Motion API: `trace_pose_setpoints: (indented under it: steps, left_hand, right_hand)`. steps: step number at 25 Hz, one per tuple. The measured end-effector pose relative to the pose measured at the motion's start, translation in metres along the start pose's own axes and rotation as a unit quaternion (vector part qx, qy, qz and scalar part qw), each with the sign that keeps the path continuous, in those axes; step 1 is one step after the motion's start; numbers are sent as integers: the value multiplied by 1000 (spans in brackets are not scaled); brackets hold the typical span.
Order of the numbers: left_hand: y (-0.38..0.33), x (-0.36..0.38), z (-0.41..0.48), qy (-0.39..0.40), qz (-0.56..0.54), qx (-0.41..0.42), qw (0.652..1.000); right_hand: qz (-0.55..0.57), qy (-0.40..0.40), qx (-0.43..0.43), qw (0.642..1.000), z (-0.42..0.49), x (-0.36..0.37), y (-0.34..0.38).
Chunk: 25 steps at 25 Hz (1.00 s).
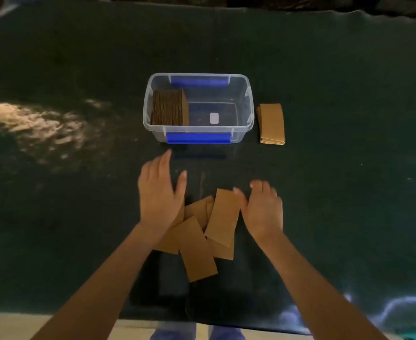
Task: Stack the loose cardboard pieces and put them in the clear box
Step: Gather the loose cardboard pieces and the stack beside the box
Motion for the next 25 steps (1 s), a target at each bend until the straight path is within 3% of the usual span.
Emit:
trace_pose_setpoints:
  steps: [3,5,6,12,18,25]
  left_hand:
    - [21,1,-58,119,66,-103,985]
    - [26,5,-82,239,115,-140,954]
    - [25,9,-82,255,127,-147,947]
    - [18,26,-66,252,14,-214,944]
    - [22,28,-45,213,-23,-188,958]
    - [14,39,-31,208,19,-142,968]
  right_hand:
    - [-41,67,45,996,-20,15,5]
    - [-52,85,75,992,-23,20,13]
    - [-49,92,89,991,-21,20,17]
    - [42,137,130,981,-22,27,34]
    - [230,207,131,942,-15,25,29]
    - [363,131,190,903,-3,18,32]
Point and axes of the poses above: each hand's wrist, its own z-axis towards the middle knuckle, its own x-axis out of the palm, y = z × x, the point moved 1 cm from there along z, towards the middle knuckle, and after that the axes turned 5 degrees about z, right-handed, at the moved point
